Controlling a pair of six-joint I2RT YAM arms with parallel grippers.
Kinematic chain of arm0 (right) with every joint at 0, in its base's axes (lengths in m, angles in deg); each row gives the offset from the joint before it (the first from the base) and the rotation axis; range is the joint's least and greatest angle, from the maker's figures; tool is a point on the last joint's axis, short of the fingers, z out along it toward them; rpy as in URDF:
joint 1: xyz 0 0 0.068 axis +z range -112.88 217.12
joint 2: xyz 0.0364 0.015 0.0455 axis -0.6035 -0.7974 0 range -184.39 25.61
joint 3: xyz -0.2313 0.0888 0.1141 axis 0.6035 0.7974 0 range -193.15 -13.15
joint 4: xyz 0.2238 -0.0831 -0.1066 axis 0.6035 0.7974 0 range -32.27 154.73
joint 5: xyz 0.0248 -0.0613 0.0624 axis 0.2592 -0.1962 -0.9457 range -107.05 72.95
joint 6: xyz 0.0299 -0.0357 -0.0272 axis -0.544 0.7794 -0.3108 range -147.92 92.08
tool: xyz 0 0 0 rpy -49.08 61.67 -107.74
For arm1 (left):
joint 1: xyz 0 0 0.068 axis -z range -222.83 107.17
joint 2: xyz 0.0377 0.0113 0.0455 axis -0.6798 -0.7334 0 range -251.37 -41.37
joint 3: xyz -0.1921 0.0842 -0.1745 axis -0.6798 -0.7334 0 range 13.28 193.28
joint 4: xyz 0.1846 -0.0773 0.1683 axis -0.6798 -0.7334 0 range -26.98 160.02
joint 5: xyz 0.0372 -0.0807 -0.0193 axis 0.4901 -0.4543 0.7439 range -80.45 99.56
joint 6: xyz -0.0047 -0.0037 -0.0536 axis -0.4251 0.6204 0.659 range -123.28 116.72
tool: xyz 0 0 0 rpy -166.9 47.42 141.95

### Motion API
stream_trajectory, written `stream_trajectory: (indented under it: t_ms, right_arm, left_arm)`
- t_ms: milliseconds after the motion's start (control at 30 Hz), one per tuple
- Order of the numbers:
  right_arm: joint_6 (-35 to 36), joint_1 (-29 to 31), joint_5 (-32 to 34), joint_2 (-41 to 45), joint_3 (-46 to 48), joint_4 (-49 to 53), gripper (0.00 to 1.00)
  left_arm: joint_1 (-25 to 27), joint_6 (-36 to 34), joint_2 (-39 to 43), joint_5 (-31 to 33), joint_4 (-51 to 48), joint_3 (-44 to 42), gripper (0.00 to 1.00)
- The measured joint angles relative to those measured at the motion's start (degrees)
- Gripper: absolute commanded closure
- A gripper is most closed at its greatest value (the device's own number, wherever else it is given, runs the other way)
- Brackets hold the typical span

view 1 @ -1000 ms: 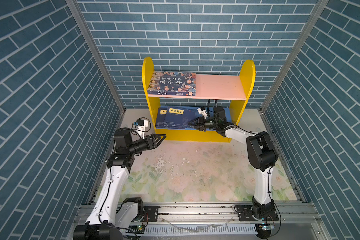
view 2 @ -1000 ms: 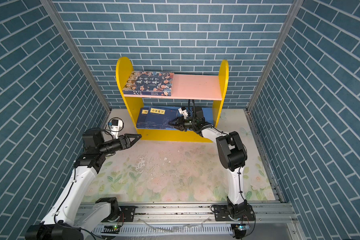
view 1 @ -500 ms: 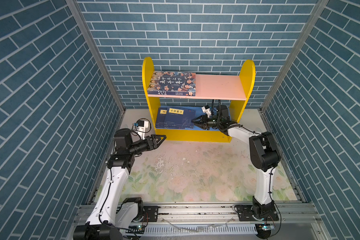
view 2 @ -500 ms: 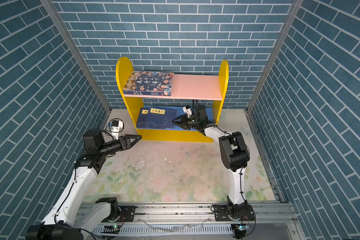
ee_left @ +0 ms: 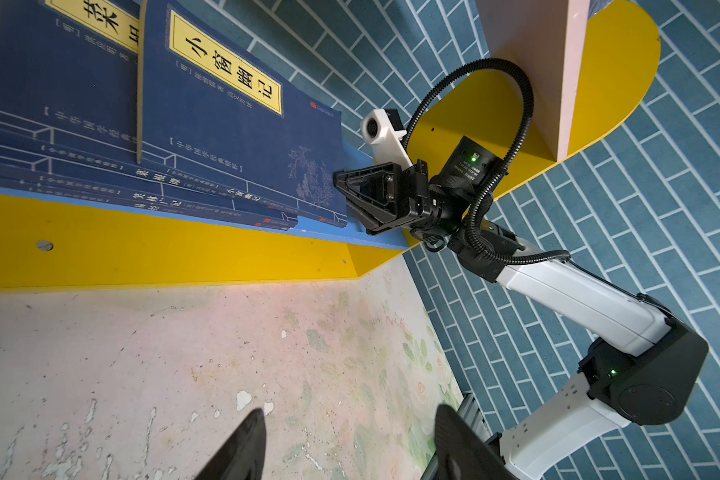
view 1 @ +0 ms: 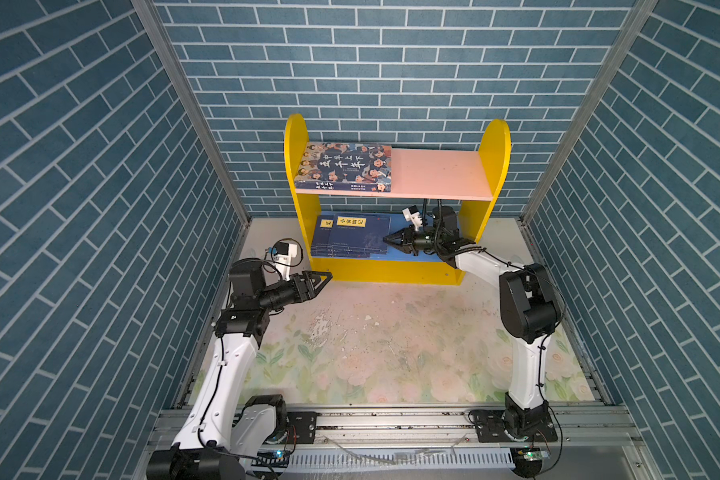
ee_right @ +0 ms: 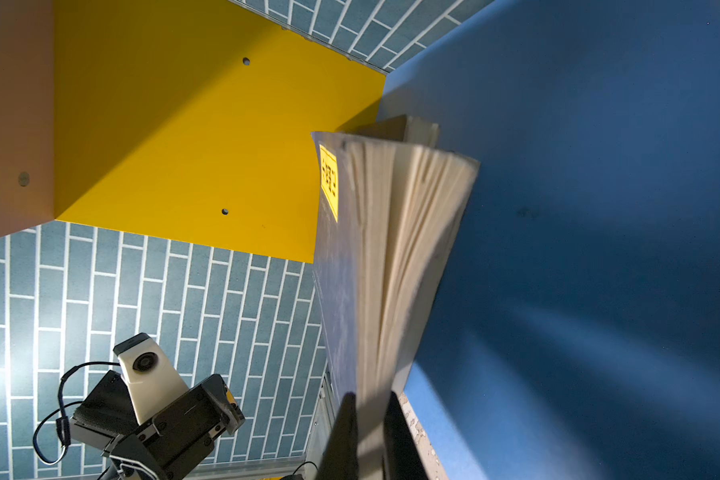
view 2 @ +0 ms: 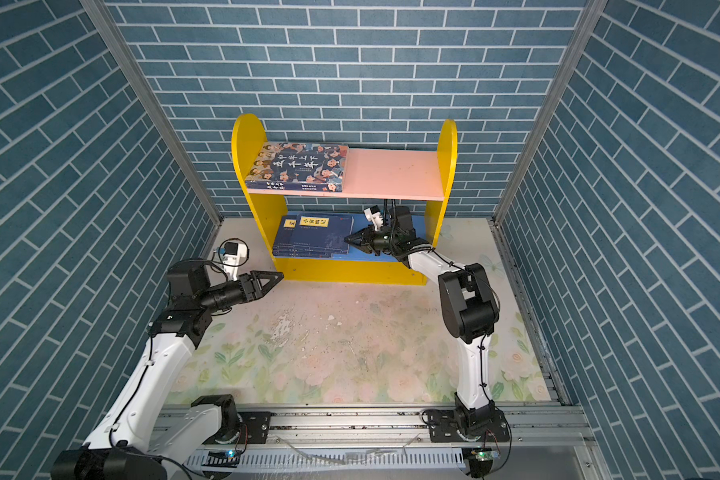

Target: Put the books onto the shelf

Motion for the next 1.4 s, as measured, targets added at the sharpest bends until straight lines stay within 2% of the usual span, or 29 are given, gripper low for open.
stream_trajectory:
  t_ms: [600,833,1400]
  right_arm:
    - [0.02,2.56,1.20,-2.23,-4.57,3.41,0.96]
    - [0.02,3.45,2.69,-2.75,-5.77,4.76,1.00]
    - [-0.17,4.28,5.18,-4.37,-7.96,4.33,1.00]
  left_arm:
    - [-0.07,-4.48,-0.61,5.81,-6.05,2.05,0.34]
    - [-0.07,-4.70,-0.61,6.03,-6.16,2.08,0.34]
    - [-0.07,-4.28,-0.57,5.81,-6.08,2.10,0.34]
